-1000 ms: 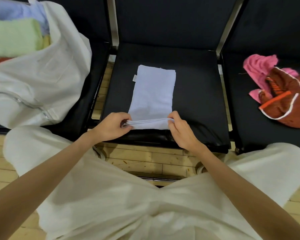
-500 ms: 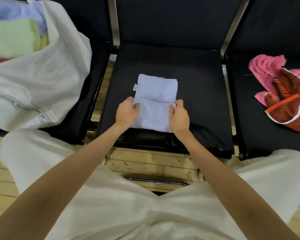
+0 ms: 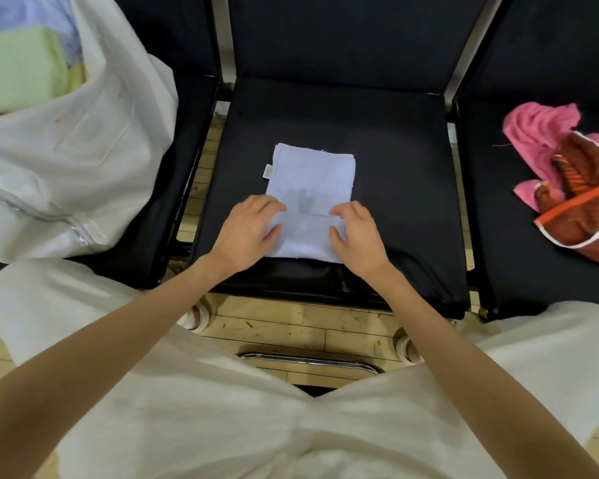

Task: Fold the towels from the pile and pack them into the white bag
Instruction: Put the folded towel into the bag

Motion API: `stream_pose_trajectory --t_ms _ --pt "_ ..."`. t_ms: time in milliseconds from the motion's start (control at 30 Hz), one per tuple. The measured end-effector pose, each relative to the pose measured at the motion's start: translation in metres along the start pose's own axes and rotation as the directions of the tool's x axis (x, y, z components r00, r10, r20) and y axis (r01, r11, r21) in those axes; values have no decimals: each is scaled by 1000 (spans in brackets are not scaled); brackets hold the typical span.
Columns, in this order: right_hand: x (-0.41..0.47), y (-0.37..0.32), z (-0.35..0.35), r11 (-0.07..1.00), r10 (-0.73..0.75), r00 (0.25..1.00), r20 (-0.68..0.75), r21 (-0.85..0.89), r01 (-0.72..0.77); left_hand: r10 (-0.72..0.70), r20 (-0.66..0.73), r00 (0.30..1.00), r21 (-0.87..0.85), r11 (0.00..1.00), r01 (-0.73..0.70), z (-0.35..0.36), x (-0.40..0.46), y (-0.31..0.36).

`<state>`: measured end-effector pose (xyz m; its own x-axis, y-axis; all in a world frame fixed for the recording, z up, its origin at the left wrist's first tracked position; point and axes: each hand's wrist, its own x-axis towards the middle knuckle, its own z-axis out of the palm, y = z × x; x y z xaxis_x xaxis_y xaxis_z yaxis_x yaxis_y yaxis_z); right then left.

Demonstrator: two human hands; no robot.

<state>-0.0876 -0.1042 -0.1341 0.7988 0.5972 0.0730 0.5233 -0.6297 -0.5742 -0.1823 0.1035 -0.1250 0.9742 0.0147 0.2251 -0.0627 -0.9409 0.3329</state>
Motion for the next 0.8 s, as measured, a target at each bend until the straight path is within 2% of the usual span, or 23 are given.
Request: stream_pose_trajectory --t_ms 67,100,167,267,433,500,600,733,800 --pt "-11 -2 -7 993 -118 979 164 -12 121 137 92 986 -52 990 -132 -9 -10 1" --pt "-17 -2 -9 989 -131 963 234 -30 142 148 139 979 -77 987 -138 -10 -15 1" --pt "-22 -2 -11 989 -84 941 327 -87 119 82 264 961 -128 991 -49 -10 -21 -6" --pt "-20 0 -15 977 13 929 370 -204 68 9 407 914 -132 990 49 -10 -20 -14" --pt "-11 -1 -19 966 68 934 350 -257 26 -40 444 895 -45 997 67 -14 -6 -11" --pt "-10 1 -21 983 85 940 332 -184 -24 -62 435 898 -33 996 85 -18 -1 -7" --pt "-13 3 -31 997 66 952 298 26 -78 -103 403 909 -87 985 150 -30 3 2" --pt "-32 -4 -45 976 76 978 194 184 -112 -154 267 951 -293 927 233 -47 -9 12" --pt "-40 -7 -49 947 90 981 171 289 -138 -186 257 948 -386 880 277 -56 -17 19"
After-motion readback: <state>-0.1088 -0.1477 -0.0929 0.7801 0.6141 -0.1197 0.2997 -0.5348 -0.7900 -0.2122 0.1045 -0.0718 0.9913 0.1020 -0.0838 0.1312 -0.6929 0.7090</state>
